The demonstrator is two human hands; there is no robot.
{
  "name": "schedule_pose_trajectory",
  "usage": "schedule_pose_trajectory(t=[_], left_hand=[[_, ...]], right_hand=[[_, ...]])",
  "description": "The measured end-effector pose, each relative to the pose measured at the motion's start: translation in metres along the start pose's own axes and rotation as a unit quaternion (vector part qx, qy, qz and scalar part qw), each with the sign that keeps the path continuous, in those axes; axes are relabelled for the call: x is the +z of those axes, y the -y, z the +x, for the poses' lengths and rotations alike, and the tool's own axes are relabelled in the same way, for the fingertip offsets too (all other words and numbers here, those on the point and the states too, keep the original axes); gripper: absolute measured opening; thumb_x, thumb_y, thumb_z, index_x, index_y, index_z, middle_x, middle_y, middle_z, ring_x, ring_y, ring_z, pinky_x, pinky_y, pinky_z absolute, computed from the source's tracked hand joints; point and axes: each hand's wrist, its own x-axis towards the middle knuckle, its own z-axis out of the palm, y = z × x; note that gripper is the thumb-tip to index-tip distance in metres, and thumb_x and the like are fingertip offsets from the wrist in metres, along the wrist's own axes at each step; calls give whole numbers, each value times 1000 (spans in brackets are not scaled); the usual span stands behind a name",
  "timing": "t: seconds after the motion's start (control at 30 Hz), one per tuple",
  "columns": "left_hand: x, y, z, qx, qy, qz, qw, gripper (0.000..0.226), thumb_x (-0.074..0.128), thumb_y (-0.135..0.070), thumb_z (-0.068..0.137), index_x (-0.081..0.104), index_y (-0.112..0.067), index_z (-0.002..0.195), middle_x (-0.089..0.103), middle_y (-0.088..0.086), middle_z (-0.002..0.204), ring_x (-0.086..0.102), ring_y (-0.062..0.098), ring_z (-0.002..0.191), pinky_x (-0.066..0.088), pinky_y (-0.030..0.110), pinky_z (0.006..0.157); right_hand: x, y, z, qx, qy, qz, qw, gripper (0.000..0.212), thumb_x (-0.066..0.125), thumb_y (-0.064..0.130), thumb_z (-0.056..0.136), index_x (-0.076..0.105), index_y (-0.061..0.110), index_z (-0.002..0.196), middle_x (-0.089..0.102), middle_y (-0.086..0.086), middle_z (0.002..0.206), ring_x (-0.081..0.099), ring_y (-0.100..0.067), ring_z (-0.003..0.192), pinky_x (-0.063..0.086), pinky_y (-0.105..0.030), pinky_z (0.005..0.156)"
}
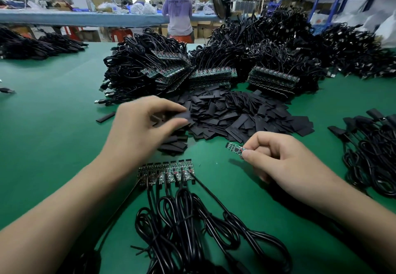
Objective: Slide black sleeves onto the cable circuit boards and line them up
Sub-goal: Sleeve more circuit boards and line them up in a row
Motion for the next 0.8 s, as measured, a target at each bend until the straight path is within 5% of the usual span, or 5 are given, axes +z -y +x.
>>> schedule_pose_trajectory(t=[0.17,0.3,0.47,0.8], left_hand=[[-27,55,18,-153,-85,141,975,22,80,-40,83,80,-29,102,74,-3,90,64,18,85,50,33,77],[-38,88,17,-273,-22,245,930,35,75,-39,90,73,-28,123,74,8,119,67,32,109,52,40,89],[-36,96,11,-275,41,330,902,27,60,-37,101,73,-30,123,68,-3,133,63,32,119,51,40,92],[-49,100,26,-329,122,408,843,44,38,-48,106,65,-19,126,65,16,130,59,35,120,44,42,98]], right_hand=[[3,0,0,-7,-11,-32,999,11,63,33,97,62,32,86,59,6,53,45,-6,48,38,-31,59],[4,2,0,-3,-18,-37,999,9,63,34,96,62,34,87,60,5,54,45,-6,49,38,-31,59],[5,4,-1,-2,-20,-50,999,16,63,33,96,62,26,82,60,5,54,44,-4,46,36,-29,58],[5,11,-3,15,-15,-57,998,18,62,33,98,62,24,83,65,-5,63,45,-8,52,40,-30,60]])
